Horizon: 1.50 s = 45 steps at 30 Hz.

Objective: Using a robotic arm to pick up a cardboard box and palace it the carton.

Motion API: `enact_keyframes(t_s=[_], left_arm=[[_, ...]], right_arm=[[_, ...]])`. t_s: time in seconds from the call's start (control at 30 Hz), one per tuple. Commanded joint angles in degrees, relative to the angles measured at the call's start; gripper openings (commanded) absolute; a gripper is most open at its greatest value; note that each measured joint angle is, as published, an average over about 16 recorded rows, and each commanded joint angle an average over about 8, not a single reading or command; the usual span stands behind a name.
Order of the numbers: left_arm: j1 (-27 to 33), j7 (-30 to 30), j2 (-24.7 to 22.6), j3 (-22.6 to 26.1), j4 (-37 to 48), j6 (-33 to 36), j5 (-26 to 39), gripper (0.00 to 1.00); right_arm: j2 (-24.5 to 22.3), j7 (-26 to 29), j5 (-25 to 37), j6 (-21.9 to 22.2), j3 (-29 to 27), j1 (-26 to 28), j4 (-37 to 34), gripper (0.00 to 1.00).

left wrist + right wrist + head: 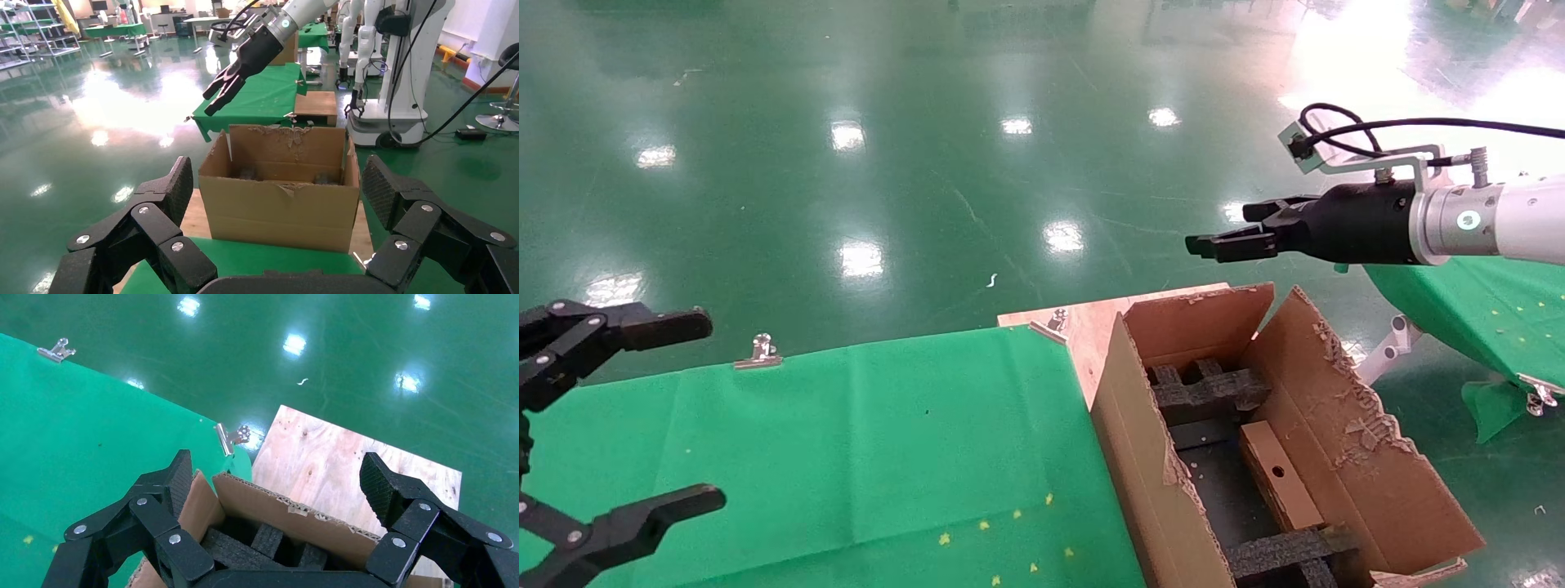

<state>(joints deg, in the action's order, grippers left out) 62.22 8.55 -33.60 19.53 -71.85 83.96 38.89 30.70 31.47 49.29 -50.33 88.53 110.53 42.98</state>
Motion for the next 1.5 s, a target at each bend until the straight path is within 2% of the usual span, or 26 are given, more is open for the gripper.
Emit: enact_keyframes(t_s=[0.03,0.2,0.33,1.5], left_arm=[[0.0,0.0,0.0,0.0,0.0,0.0,0.0,1.0],[0.0,0.0,0.0,0.0,0.0,0.0,0.0,1.0],[0.0,0.0,0.0,0.0,0.0,0.0,0.0,1.0],[0.01,-0.01,0.01,0.02,0.01,0.0,-0.02,1.0]], right_arm=[[0.06,0.04,0.03,0.12,0.14,-0.16,-0.34,1.0],[0.23,-0.3,-0.03,-0.31,-1.04,-1.24,-0.16,1.0],[0.42,-1.31,-0.37,-2.02,-4.54,-3.55,1.36,1.0],[2.85,-13.42,-4.78,-22.83,-46.96,-31.89,19.61,1.0]])
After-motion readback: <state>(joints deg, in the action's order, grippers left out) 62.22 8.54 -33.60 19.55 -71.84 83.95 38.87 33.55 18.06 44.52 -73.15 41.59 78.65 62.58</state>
